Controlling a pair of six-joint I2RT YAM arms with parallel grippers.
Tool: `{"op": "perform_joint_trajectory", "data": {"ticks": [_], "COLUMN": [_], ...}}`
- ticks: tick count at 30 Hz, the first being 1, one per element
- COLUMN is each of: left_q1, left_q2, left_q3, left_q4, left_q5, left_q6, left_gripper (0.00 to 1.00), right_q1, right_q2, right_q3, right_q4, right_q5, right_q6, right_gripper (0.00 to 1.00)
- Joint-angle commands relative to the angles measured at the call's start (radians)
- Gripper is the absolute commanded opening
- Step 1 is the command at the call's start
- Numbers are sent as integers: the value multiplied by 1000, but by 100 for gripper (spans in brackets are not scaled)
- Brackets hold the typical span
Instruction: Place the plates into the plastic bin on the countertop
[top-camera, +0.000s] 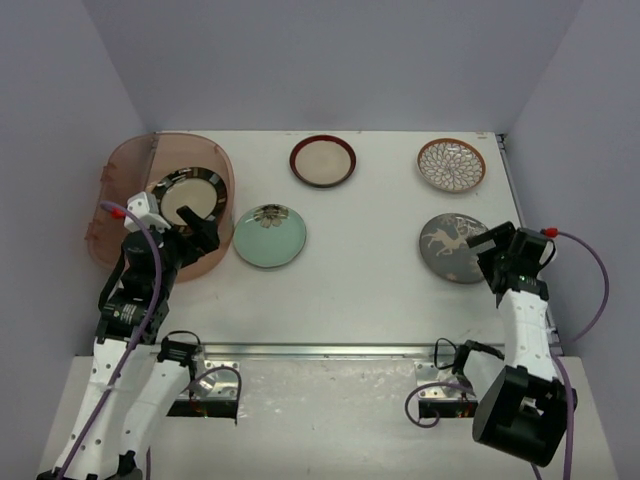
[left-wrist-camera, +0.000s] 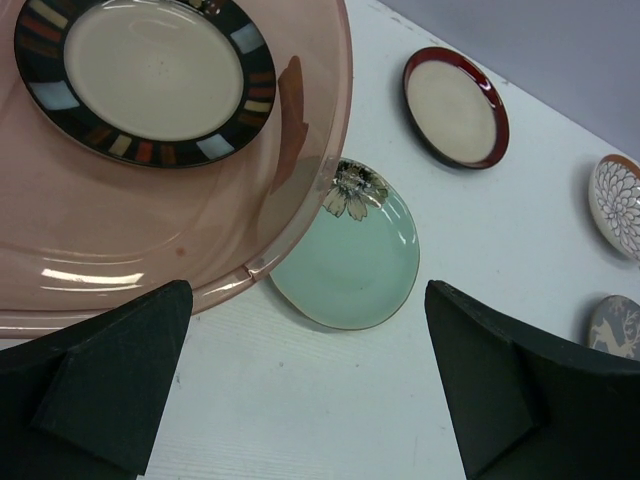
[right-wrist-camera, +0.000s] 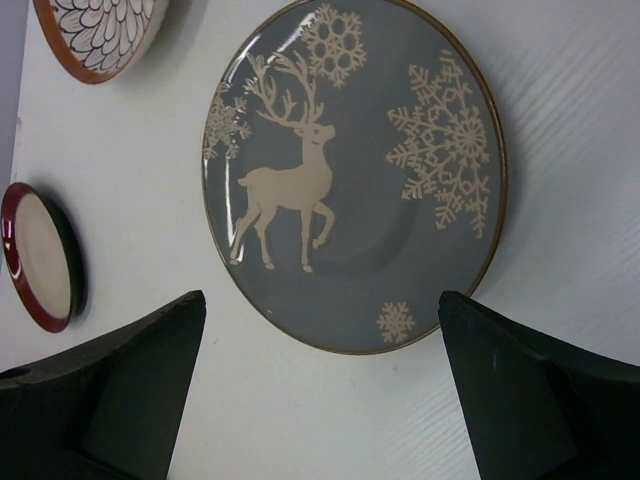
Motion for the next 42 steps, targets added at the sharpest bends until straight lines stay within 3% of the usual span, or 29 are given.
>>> {"op": "perform_joint_trajectory", "data": {"ticks": [1, 10, 17, 21, 23, 28, 30, 34, 37, 42], "left_q1": [-23, -52, -53, -53, -53, -53, -53, -53, -53, -54], "left_q2": [24, 31, 37, 37, 37, 38, 37, 35, 54, 138], "left_q3": [9, 7, 13, 17, 20, 25, 25, 31, 44, 15], "left_q4": [23, 36, 38, 31, 28, 25, 23, 23, 37, 152], "left_q5": [-17, 35, 65, 51, 50, 45, 49, 63, 118, 387], "left_q6": [1, 24, 40, 38, 38, 38, 40, 47, 59, -9], "left_gripper": [100, 100, 100, 100, 100, 100, 100, 100, 100, 100], "right_q1": [-59, -115, -118, -124, -124, -125, -126, -126, -123, -75], "right_q2": [-11, 1, 215, 361, 400, 477, 515, 545, 499, 395], "right_q3": [-116, -361, -414, -428, -443, -449, -441, -445, -432, -348], "right_q4": [18, 319, 547, 622, 677, 746, 782, 901, 1006, 1042], "right_q5": [-52, -215, -203, -189, -182, -188, -213, -289, -455, -690], "right_q6": [-6, 136, 209, 251, 265, 281, 286, 296, 318, 286], "right_gripper": [99, 98, 89, 66, 45, 21, 3, 0, 0, 0]}}
